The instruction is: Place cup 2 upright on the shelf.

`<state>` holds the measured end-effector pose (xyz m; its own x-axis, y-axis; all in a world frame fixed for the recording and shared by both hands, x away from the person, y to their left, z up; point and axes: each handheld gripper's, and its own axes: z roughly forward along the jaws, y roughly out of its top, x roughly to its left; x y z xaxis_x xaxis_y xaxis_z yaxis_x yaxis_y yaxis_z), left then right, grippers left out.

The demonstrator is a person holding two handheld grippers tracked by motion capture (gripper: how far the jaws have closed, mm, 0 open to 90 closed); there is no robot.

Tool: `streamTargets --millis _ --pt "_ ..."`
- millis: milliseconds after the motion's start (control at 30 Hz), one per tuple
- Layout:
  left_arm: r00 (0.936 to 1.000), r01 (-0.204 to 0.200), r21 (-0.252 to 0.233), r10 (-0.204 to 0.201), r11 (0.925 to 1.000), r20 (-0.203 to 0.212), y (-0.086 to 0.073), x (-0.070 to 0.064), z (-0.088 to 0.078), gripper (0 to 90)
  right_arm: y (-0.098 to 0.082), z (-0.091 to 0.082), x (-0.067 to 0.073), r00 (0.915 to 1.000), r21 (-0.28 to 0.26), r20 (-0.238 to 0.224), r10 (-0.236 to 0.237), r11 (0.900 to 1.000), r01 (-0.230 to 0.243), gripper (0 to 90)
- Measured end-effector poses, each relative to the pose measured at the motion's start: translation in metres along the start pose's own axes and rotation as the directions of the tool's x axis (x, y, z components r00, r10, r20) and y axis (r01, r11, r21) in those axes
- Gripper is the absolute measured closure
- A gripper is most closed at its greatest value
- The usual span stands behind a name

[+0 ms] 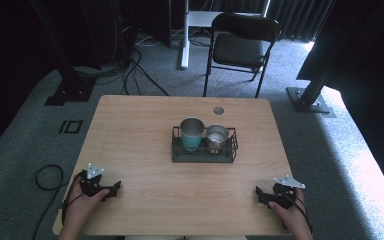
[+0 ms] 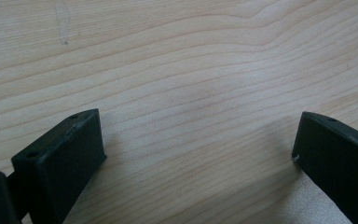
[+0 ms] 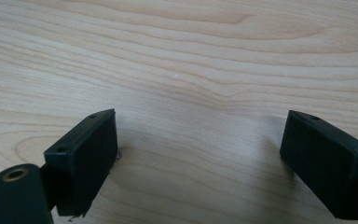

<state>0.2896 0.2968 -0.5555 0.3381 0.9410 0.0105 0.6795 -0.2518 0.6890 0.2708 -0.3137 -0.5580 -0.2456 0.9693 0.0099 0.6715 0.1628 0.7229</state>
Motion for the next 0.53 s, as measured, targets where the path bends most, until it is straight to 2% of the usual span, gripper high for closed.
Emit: streamTargets --millis 533 --pt "1.0000 0.000 0.000 0.000 1.0000 0.000 0.0000 0.0000 0.0000 2.6 0.0016 0.0017 0.0012 0.9998 0.002 0.012 0.014 1.000 -0.014 10.4"
